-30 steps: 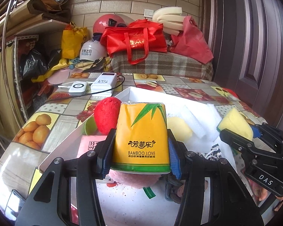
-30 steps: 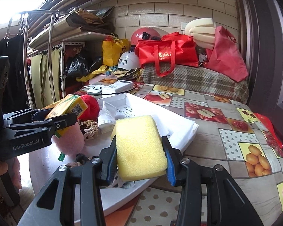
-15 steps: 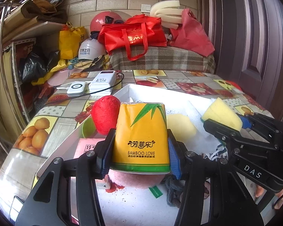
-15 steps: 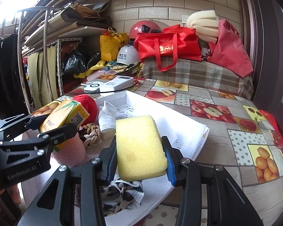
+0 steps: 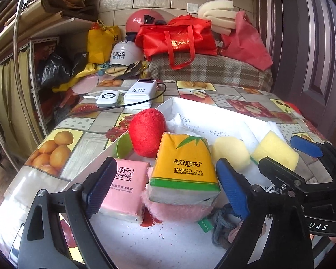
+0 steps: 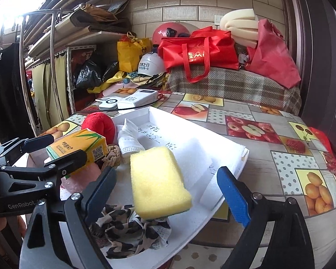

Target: Organize soft objects

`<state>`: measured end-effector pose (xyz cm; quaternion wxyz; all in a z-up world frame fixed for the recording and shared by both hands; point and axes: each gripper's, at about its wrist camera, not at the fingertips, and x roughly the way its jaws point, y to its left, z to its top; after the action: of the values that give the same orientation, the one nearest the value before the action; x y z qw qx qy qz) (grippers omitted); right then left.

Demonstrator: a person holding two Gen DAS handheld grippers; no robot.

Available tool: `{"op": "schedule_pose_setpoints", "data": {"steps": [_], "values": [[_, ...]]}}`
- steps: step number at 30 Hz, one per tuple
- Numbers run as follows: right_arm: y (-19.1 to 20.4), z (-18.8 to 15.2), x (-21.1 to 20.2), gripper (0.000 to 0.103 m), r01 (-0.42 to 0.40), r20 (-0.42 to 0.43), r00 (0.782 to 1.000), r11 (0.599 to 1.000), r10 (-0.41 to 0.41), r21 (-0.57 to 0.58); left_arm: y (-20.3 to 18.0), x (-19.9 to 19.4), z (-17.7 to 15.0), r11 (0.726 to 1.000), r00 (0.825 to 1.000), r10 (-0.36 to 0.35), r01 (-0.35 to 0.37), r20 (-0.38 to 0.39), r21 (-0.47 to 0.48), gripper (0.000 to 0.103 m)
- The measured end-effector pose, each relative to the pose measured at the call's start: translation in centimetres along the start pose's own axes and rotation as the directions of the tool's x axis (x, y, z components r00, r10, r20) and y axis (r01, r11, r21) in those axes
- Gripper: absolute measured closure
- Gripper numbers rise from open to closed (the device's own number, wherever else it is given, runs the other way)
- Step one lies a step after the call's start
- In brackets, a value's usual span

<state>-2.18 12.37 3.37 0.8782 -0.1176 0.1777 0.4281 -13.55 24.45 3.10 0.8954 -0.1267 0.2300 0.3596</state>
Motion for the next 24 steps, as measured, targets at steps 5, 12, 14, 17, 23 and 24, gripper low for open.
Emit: {"op": "schedule_pose_setpoints", "data": {"steps": [5, 12, 14, 17, 23, 24], "values": [[0.0, 0.1, -0.3, 0.000, 0.009, 0.018, 1.000, 1.000, -0.009, -0.001, -0.1, -0.2, 0.0, 1.000, 1.000, 0.004, -0.005, 0.006, 0.004, 0.012], [0.1, 0.1, -0.5, 0.000, 0.018, 0.045, 0.999, 1.000, -0.017, -0.005, -0.5, -0.5, 0.2, 1.000, 1.000, 0.012, -0.013, 0.022, 0.014, 0.012], [0.1, 0.1, -0.6, 0.000, 0.019, 0.050, 0.999, 1.000, -0.019, -0.002, -0.5, -0.6, 0.2, 1.000, 1.000, 0.013, -0.014, 0.024, 0.015, 0.012], [0.0, 0.0, -0.7, 0.000, 0.020, 0.058, 0.998, 1.000, -0.020, 0.004, -0.5, -0.5, 0.2, 1.000, 1.000, 0.012, -0.013, 0.022, 0.014, 0.012], [-0.1, -0.1, -1.1, 0.000, 0.022, 0.077, 0.997, 1.000, -0.023, 0.009, -0.4, -0.6, 0.1, 1.000, 1.000, 0.014, -0.014, 0.027, 0.012, 0.012], [-0.1, -0.1, -1.3, 0.000, 0.025, 0.088, 0.996, 1.000, -0.026, 0.012, -0.4, -0.7, 0.2, 1.000, 0.999, 0.014, -0.015, 0.034, 0.012, 0.012]]}}
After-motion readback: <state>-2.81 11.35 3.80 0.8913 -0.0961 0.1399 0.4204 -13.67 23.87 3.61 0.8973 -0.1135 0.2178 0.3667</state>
